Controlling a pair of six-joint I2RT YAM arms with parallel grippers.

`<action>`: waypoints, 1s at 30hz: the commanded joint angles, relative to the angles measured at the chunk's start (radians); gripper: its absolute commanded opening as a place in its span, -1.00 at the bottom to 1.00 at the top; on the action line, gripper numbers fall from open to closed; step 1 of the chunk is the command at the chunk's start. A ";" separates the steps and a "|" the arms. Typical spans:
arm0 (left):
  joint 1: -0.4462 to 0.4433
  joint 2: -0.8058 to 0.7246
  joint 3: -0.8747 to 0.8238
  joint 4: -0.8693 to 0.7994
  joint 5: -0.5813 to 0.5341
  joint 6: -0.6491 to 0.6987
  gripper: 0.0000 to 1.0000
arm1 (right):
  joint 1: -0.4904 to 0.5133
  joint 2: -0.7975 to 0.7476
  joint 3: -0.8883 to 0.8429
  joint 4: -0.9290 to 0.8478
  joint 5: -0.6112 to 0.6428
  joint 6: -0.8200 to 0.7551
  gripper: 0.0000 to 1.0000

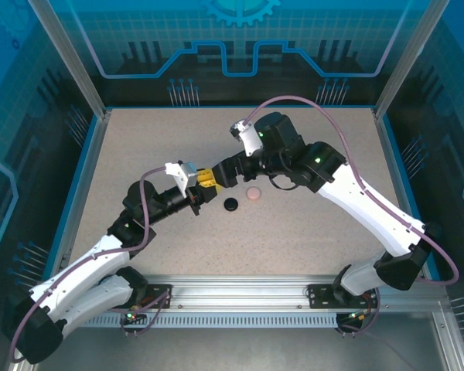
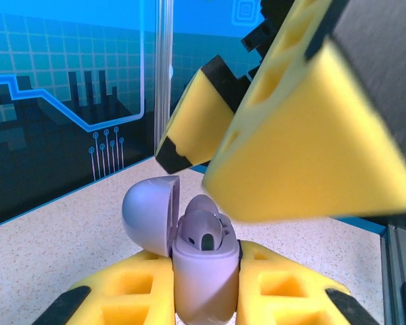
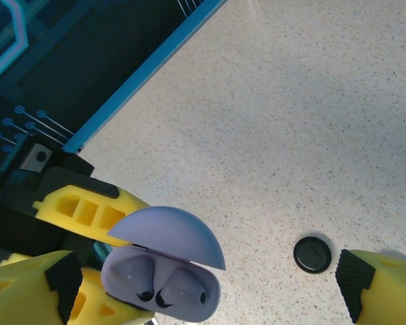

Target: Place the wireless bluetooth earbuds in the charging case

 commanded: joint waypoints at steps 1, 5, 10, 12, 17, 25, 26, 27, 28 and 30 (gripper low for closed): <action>-0.010 0.002 0.010 0.048 0.000 0.017 -1.00 | -0.040 -0.068 -0.024 0.041 -0.088 0.027 1.00; -0.010 0.002 0.000 0.074 0.002 0.019 -1.00 | -0.075 -0.120 -0.082 0.094 -0.145 0.041 1.00; -0.012 0.003 0.012 0.093 0.027 -0.004 -1.00 | -0.145 -0.150 -0.175 0.243 -0.346 0.115 1.00; -0.011 0.002 0.017 0.096 0.036 -0.012 -1.00 | -0.148 -0.134 -0.171 0.245 -0.380 0.123 1.00; -0.013 0.000 0.020 0.110 0.039 -0.023 -1.00 | -0.141 -0.073 -0.152 0.225 -0.434 0.130 1.00; -0.013 0.009 0.020 0.108 0.035 -0.035 -1.00 | -0.125 -0.033 -0.141 0.295 -0.543 0.150 0.97; -0.013 0.009 0.020 0.105 0.034 -0.035 -1.00 | -0.126 -0.034 -0.141 0.303 -0.557 0.151 0.95; -0.013 0.010 0.022 0.102 0.031 -0.035 -1.00 | -0.126 -0.036 -0.141 0.314 -0.574 0.151 0.91; -0.013 0.011 0.022 0.098 0.029 -0.034 -1.00 | -0.125 -0.040 -0.141 0.323 -0.584 0.151 0.88; -0.013 0.015 0.019 0.095 0.027 -0.036 -1.00 | -0.123 -0.048 -0.143 0.336 -0.601 0.149 0.84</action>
